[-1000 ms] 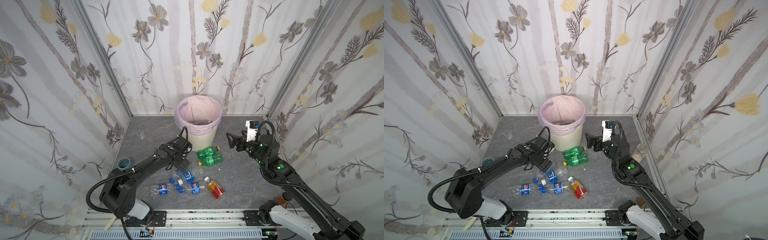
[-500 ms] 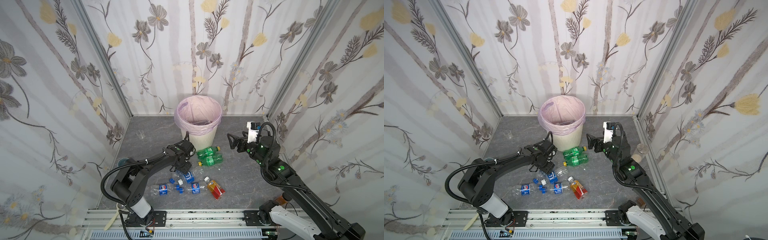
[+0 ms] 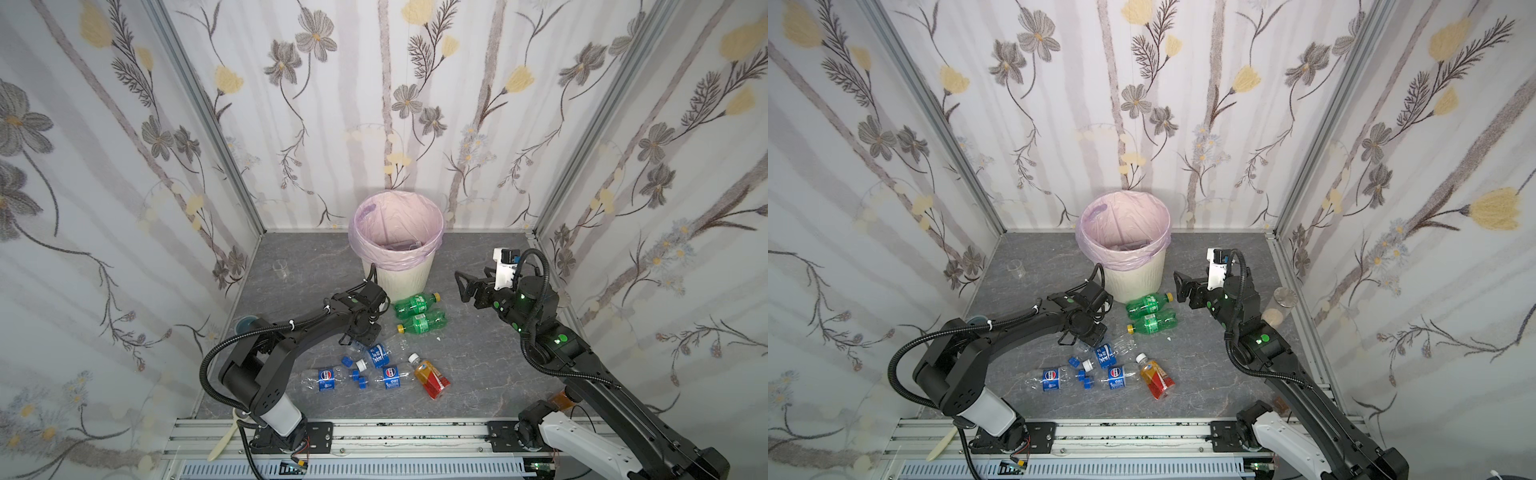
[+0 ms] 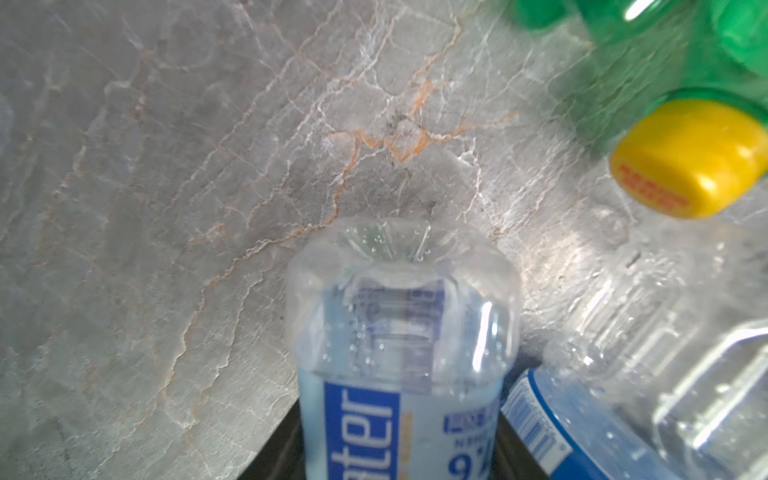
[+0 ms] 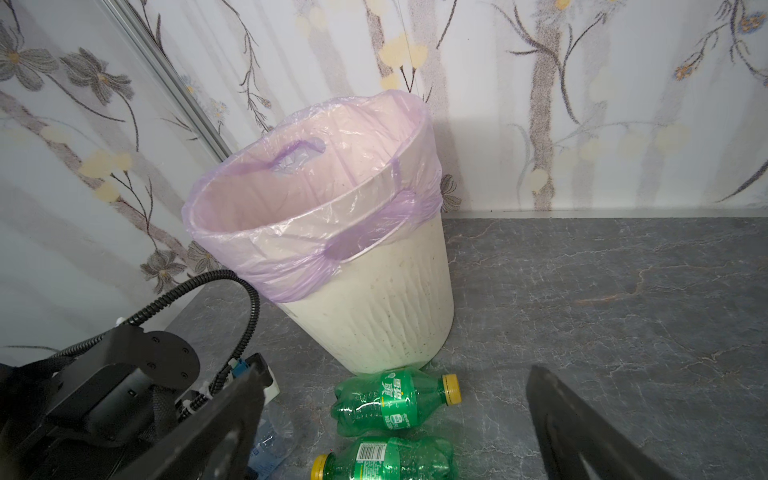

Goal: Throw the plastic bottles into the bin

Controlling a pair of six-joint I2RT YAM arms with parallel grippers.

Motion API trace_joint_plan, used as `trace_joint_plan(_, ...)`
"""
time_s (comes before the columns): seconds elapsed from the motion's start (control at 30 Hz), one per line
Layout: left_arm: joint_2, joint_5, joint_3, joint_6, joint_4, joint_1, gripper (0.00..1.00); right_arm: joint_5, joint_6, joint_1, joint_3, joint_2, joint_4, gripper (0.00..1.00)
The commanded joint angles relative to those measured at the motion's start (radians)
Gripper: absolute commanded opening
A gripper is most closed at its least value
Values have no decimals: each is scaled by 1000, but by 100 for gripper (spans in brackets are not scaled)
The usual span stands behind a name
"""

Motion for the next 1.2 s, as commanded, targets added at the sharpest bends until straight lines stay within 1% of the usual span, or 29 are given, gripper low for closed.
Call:
trace_joint_plan(0.0, -47, -36, -11, -17, 15, 10, 49, -16, 8, 0, -8, -9, 49, 99)
trace_joint_plan(0.17, -171, -76, -14, -33, 15, 41, 48, -28, 8, 0, -19, -3, 40, 98)
trace_joint_plan(0.37, -377, -117, 19, -41, 15, 98, 49, -38, 9, 1, -34, 3, 24, 98)
trace_joint_plan(0.43, -450, -141, 37, -41, 17, 118, 49, -41, 7, 1, -37, 2, 19, 98)
trace_joint_plan(0.53, -545, -215, 70, -44, 29, 135, 50, -43, 3, 0, -39, 2, 19, 98)
trace_joint_plan(0.73, -686, -269, 160, -46, 62, 139, 48, -49, 3, 0, -37, 18, 17, 98)
trace_joint_plan(0.9, -791, -237, 203, -31, 162, 139, 49, -60, 2, 1, -31, 24, 7, 97)
trace_joint_plan(1.0, -797, -158, 238, -28, 253, 139, 50, -58, 4, 1, -34, 22, 4, 97)
trace_joint_plan(1.1, -751, -53, 263, -48, 444, 139, 50, -61, 10, 0, -39, 30, 1, 96)
trace_joint_plan(1.17, -645, -2, 338, -44, 550, 139, 50, -72, 13, 2, -37, 40, -2, 95)
